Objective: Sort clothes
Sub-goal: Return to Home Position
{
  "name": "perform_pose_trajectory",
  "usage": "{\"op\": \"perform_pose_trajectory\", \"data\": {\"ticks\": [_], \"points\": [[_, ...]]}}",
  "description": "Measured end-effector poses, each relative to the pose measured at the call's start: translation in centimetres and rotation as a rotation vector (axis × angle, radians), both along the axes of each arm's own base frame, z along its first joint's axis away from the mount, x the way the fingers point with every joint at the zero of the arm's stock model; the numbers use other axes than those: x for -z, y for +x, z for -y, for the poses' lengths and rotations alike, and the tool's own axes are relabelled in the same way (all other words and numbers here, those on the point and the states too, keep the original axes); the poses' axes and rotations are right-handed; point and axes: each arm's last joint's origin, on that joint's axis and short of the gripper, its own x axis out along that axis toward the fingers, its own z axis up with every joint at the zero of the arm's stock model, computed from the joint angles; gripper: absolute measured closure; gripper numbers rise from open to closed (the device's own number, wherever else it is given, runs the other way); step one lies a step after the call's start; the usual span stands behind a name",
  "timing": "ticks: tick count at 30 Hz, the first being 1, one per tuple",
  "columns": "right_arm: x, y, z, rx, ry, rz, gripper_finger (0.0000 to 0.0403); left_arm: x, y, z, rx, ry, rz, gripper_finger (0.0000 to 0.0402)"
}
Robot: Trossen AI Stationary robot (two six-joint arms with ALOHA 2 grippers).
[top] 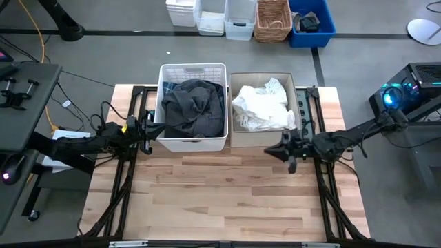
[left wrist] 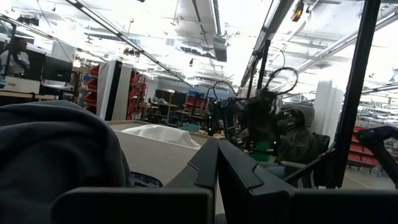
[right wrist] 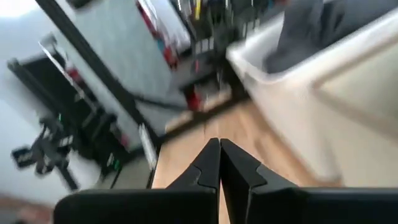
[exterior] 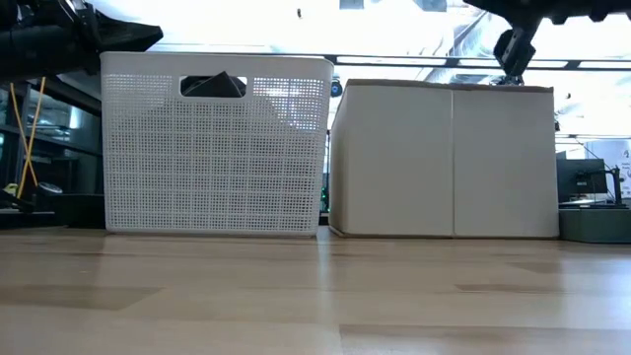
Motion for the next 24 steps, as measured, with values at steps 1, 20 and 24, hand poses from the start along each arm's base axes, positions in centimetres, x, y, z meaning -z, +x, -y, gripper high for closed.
{"op": "perform_pose_trajectory", "data": {"ticks": [1, 20, 24], "points": [[0.3, -0.5, 0.3, 0.021, -0.020, 0.048, 0.0401, 0.0, 0.0, 0.0, 0.000, 0.000, 0.000, 0.0401], [7.0, -2.3, 4.1, -0.018, -0.090, 0.195, 0.0403, 0.0, 0.0, 0.0, 0.000, 0.000, 0.000, 0.0401], [8.2, -2.5, 3.8, -0.081, -0.097, 0.131, 0.0403, 0.0, 0.0, 0.0, 0.000, 0.000, 0.000, 0.0401]]}}
